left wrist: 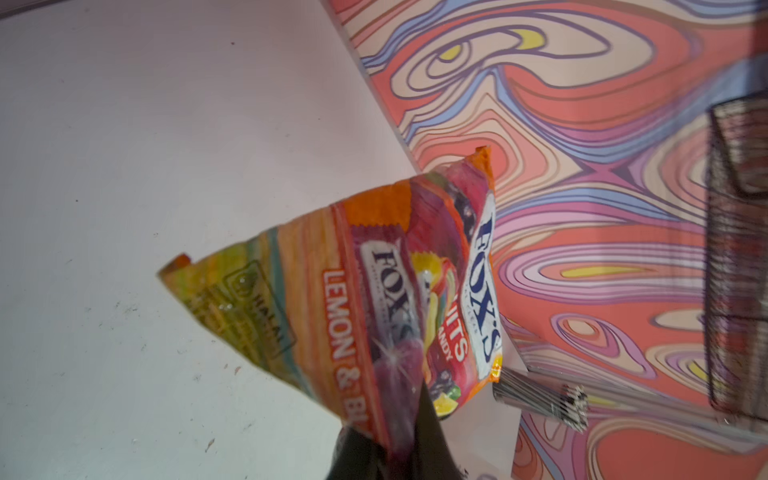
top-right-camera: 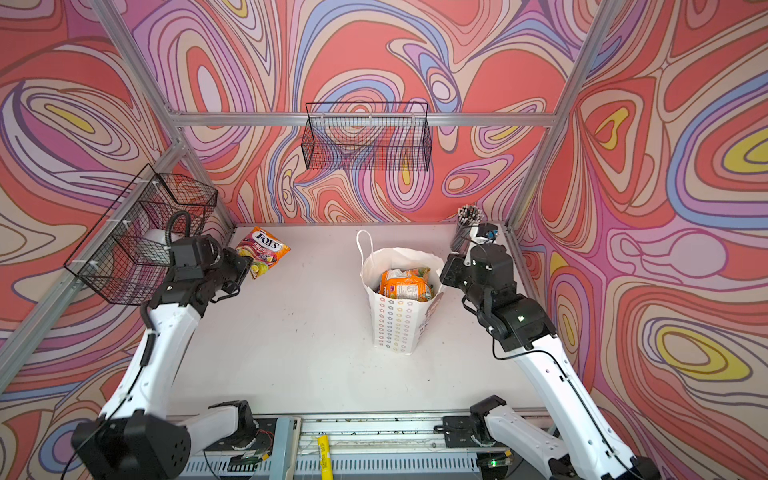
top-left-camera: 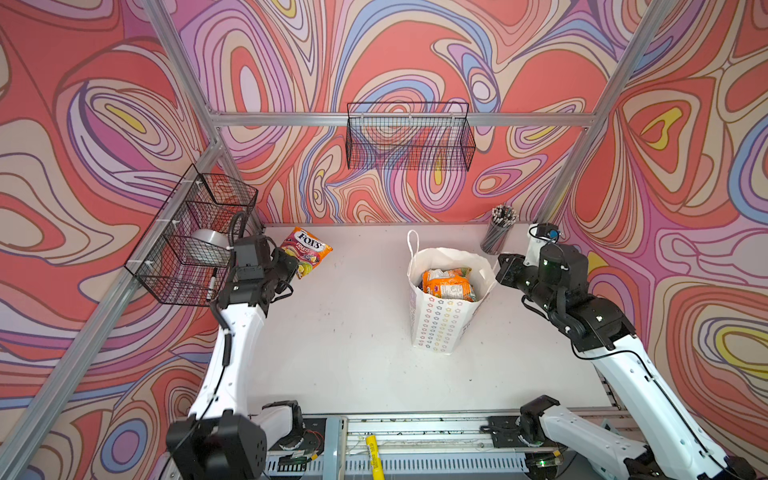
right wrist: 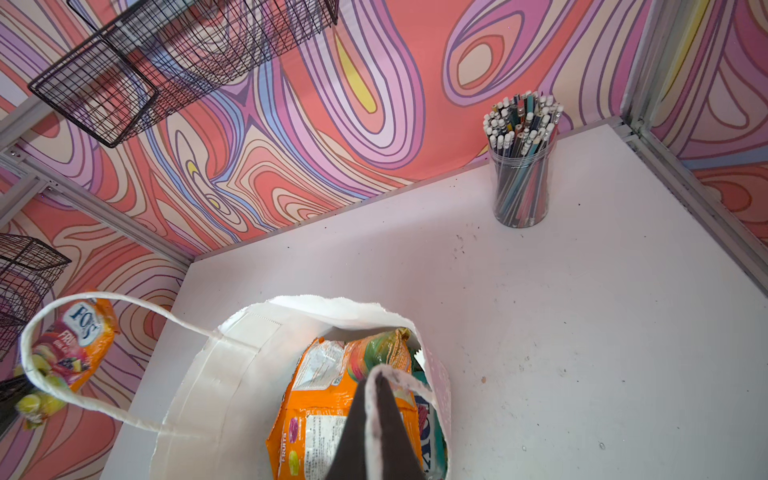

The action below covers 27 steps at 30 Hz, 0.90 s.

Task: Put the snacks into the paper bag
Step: 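Lift the Fox's Fruits packet and carry it over the bag mouth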

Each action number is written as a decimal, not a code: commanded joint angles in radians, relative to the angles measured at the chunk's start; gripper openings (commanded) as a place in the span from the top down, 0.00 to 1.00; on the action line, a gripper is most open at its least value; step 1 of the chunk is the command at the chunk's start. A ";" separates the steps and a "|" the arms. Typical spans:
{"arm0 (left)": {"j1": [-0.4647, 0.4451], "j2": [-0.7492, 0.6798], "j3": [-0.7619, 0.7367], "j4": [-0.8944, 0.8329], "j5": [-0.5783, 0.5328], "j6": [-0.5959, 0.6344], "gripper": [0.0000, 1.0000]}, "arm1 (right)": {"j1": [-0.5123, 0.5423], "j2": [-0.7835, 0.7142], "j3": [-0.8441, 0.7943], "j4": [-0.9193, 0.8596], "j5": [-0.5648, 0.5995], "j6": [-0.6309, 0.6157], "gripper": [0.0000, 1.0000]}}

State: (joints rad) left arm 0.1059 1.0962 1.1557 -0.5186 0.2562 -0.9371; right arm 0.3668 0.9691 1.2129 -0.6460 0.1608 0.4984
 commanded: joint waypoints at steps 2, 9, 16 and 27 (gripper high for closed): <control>-0.041 -0.101 0.134 -0.060 0.143 0.091 0.90 | -0.003 -0.016 0.022 0.042 -0.003 -0.019 1.00; -0.366 -0.070 0.377 -0.087 0.090 0.177 0.91 | -0.003 -0.005 0.004 0.057 -0.029 -0.026 1.00; -0.752 0.163 0.584 -0.075 -0.020 0.283 0.91 | -0.003 0.007 0.020 0.041 -0.049 -0.012 1.00; -0.903 0.617 0.931 -0.276 -0.026 0.410 0.91 | -0.003 -0.016 0.055 -0.013 -0.080 0.032 1.00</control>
State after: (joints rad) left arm -0.7990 1.6825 2.0109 -0.7292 0.2440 -0.5835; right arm 0.3672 0.9771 1.2362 -0.6682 0.0967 0.5125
